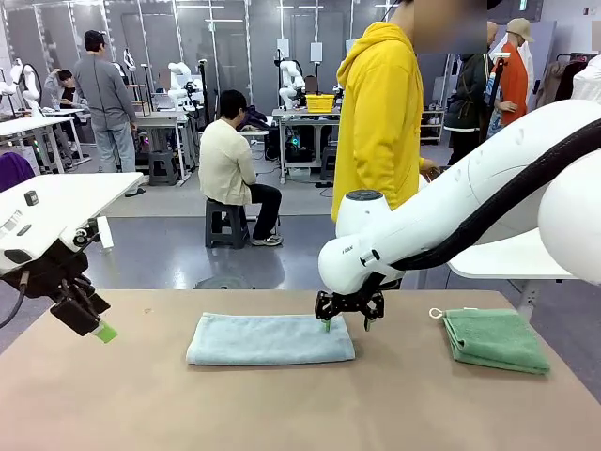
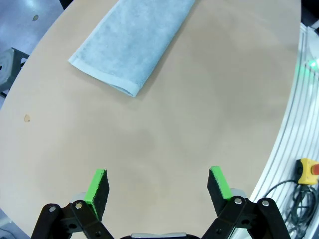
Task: Fold the towels and place them in the basket.
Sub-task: When a person lays out a Towel with hook on the table, fold it in half twice.
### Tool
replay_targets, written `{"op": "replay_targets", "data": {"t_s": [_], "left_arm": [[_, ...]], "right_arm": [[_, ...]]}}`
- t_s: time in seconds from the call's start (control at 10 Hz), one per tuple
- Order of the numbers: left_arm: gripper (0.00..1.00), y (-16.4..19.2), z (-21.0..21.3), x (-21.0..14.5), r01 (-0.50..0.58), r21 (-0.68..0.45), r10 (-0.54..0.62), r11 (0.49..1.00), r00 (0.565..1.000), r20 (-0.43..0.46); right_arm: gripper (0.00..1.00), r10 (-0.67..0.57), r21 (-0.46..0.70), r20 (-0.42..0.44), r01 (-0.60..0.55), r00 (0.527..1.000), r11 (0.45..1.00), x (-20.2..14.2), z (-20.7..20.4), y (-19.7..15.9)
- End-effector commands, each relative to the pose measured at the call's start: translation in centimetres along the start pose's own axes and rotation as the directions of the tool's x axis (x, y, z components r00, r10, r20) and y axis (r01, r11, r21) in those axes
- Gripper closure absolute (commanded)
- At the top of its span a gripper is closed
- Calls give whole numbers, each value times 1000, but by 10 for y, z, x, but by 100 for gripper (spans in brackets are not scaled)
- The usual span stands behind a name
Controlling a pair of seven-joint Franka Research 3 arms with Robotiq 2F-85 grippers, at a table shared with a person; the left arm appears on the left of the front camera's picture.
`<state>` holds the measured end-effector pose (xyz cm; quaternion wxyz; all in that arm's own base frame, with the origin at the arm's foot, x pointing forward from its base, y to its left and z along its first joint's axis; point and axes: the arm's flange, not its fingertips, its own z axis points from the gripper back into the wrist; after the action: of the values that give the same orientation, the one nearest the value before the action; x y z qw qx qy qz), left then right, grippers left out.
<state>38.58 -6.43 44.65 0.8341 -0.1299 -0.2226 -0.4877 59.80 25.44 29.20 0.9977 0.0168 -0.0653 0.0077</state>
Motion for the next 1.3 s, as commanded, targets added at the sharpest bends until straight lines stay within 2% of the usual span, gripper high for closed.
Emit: {"op": "replay_targets", "data": {"t_s": [0.0,0.3,0.4,0.5,0.6,0.7,0.9,1.0,1.2], "left_arm": [[0,-1,-3,3,-19,0,19,1000,1000,-9],[0,-1,-3,3,-19,0,19,1000,1000,-9],[0,-1,-3,3,-19,0,19,1000,1000,-9],[0,-1,-3,3,-19,0,19,1000,1000,-9],[0,-1,-3,3,-19,0,19,1000,1000,-9],[0,-1,-3,3,-19,0,19,1000,1000,-9],[0,-1,-3,3,-19,0,19,1000,1000,-9],[0,-1,-3,3,-19,0,19,1000,1000,-9],[0,-1,-3,3,-19,0,19,1000,1000,-9]], "right_arm": [[0,-38,-14,17,38,999,999,7,-6,7],[0,-33,-11,5,33,999,999,8,-10,8],[26,-30,-9,4,30,1000,1000,8,-11,7],[60,-28,-6,-1,28,1000,1000,9,-12,7],[86,-28,-2,-4,28,1000,1000,9,-13,6],[100,-31,3,-9,31,999,1000,10,-14,6],[100,-39,18,-18,40,999,999,10,-17,3],[96,-40,21,-21,41,999,999,10,-18,2],[100,-43,20,-16,44,999,999,9,-16,1]]}}
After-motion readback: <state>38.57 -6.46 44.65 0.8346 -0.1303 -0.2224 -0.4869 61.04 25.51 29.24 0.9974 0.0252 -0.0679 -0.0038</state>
